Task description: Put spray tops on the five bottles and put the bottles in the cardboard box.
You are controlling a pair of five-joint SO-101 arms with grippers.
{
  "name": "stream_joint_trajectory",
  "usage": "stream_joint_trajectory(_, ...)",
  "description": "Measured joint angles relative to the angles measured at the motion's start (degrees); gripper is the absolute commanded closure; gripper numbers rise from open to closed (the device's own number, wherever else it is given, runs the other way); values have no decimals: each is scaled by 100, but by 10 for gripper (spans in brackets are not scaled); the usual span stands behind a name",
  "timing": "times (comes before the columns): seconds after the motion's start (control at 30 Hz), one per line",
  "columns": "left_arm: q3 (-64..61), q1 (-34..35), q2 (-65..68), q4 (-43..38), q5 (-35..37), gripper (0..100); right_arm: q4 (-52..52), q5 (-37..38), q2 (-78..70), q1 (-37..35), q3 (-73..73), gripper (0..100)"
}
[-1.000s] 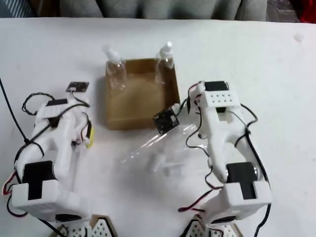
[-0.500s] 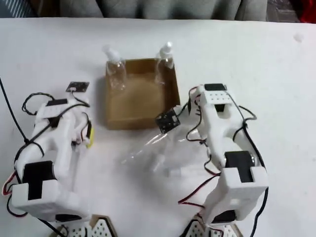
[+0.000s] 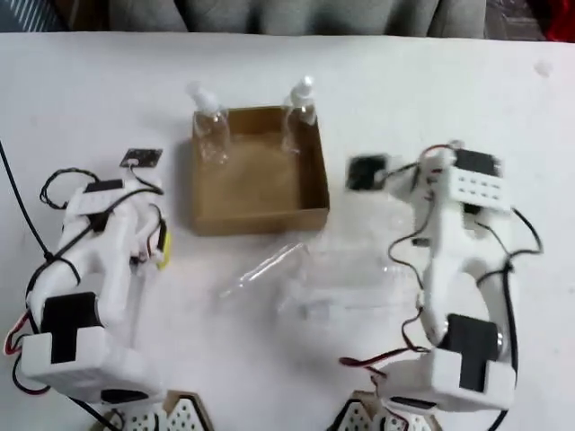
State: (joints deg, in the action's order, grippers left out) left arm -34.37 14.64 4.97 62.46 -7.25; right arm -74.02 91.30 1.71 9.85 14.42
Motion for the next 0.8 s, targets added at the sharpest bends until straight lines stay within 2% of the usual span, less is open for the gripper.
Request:
stream_joint_trajectory(0.23,0,0,0,0,0,980,0,-3455,132,1495,0,981)
stream_joint_trajectory(0.37,0,0,0,0,0,980,0,-5002,-158,2321,0,981)
stream_joint_trajectory(0.57,0,0,0,0,0,980,0,-5424,-862,2875,0,970)
stream_joint_trajectory(0.8,9,0,0,0,-220,980,721,-5433,-993,2866,563,812)
